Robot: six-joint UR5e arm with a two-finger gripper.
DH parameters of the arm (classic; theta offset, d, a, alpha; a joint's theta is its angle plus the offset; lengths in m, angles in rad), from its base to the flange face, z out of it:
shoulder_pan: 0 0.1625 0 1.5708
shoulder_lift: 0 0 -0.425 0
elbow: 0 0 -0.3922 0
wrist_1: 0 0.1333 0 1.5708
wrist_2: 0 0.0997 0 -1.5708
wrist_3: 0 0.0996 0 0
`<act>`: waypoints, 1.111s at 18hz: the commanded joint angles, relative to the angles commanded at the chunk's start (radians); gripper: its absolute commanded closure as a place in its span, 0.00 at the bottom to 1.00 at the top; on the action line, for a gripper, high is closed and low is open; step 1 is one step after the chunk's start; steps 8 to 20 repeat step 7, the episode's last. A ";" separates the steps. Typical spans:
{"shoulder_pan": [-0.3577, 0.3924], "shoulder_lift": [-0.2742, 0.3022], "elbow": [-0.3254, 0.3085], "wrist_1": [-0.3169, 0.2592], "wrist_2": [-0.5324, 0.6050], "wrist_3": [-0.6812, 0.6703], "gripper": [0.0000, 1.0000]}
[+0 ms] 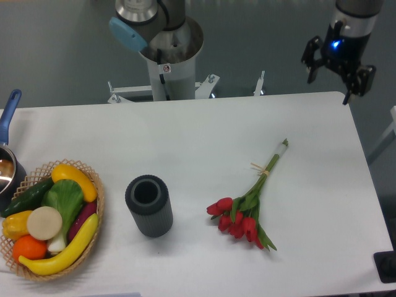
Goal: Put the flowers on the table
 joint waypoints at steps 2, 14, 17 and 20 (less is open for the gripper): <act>0.000 0.000 0.000 0.002 -0.005 0.000 0.00; -0.008 -0.002 0.000 0.006 -0.006 0.000 0.00; -0.008 -0.002 0.000 0.006 -0.006 0.000 0.00; -0.008 -0.002 0.000 0.006 -0.006 0.000 0.00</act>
